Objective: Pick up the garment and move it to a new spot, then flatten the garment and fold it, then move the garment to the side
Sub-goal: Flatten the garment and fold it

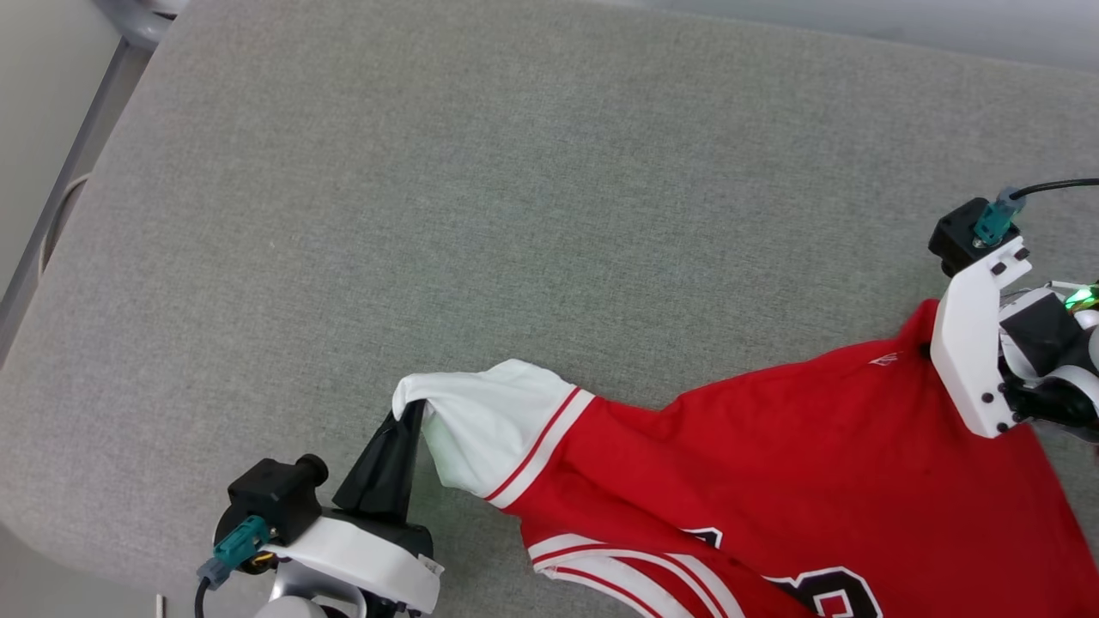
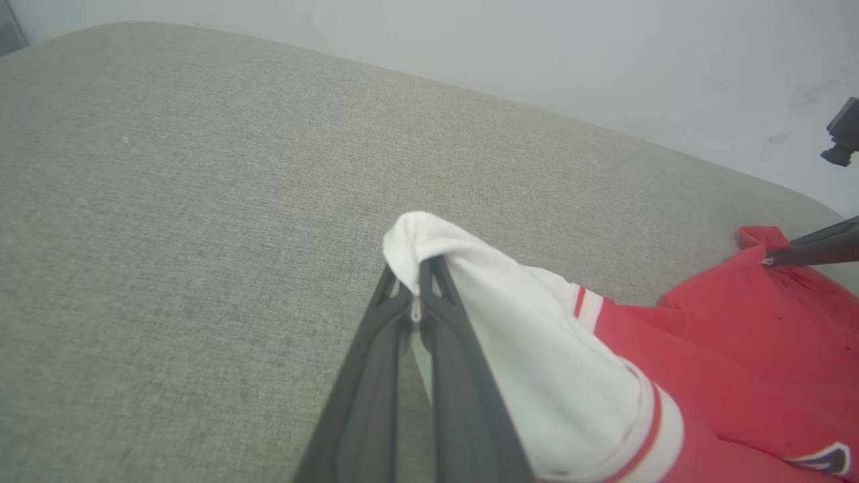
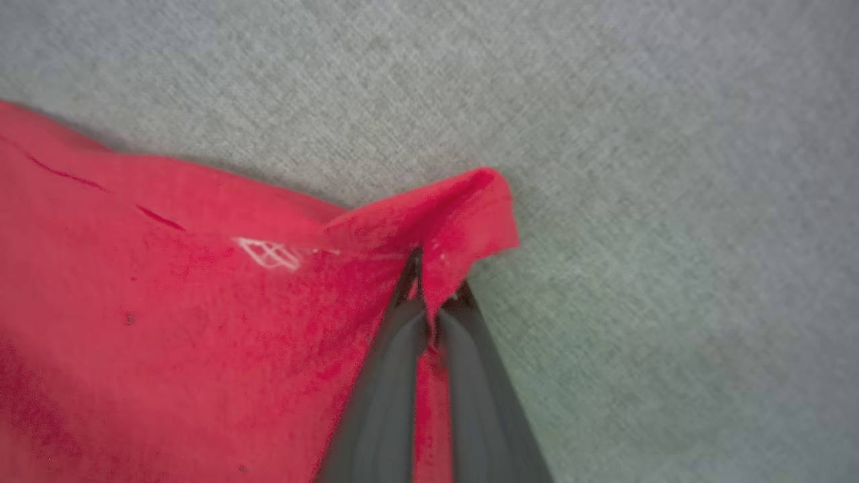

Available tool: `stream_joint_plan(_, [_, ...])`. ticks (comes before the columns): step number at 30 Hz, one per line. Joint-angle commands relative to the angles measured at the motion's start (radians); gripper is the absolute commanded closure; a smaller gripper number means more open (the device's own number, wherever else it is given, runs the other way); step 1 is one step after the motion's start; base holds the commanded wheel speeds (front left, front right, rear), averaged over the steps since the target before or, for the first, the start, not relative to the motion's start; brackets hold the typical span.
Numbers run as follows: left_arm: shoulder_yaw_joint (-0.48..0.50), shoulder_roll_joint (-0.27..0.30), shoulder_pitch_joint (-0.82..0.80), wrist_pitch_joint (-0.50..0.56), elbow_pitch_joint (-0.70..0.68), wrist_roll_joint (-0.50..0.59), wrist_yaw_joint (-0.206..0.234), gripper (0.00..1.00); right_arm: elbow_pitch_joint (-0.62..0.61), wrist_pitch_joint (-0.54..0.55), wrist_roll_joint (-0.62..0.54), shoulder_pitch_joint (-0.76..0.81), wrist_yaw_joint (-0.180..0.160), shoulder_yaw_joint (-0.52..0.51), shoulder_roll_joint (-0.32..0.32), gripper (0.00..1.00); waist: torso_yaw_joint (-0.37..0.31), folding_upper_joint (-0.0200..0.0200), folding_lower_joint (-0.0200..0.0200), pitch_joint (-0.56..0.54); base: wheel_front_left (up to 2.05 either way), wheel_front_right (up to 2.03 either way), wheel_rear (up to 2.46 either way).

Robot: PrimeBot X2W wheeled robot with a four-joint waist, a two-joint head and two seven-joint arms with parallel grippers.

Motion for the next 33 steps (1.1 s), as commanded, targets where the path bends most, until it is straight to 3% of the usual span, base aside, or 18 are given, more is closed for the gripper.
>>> stream_joint_plan(1, [0.004,0.007,-0.002,-0.007,0.001,0.007,0.003,1.00,0.022,-0.016,0.008,0.009,-0.001,0.008,0.019,1.00,-0.012,-0.0001,0.0000,-0.015,0.00,0.00,0.00])
stream_joint_plan(6, [0.029,0.032,0.021,-0.007,-0.020,0.009,0.021,1.00,0.032,-0.143,0.046,-0.005,-0.001,-0.026,0.068,1.00,-0.054,-0.0001,0.0000,-0.076,0.00,0.00,0.00])
stream_joint_plan(12, [0.054,0.082,0.037,0.018,-0.080,0.017,0.040,1.00,-0.004,-0.299,0.053,-0.001,-0.001,-0.037,0.073,1.00,-0.106,-0.0001,0.0000,-0.150,0.00,0.00,0.00])
stream_joint_plan(20, [0.116,0.158,-0.028,0.059,-0.220,0.024,0.061,1.00,-0.046,-0.484,0.075,0.003,-0.001,-0.150,0.090,1.00,-0.165,-0.0001,0.0000,-0.218,0.00,0.00,0.00])
stream_joint_plan(28, [0.155,0.220,-0.226,0.132,-0.360,0.037,0.060,1.00,-0.136,-0.565,0.033,-0.039,-0.001,-0.296,0.131,1.00,-0.193,-0.0001,0.0000,-0.225,0.00,0.00,0.00])
stream_joint_plan(33, [0.157,0.242,-0.400,0.196,-0.424,0.033,0.048,1.00,-0.206,-0.554,-0.009,-0.084,-0.001,-0.390,0.148,1.00,-0.206,-0.0001,0.0000,-0.187,0.00,0.00,0.00])
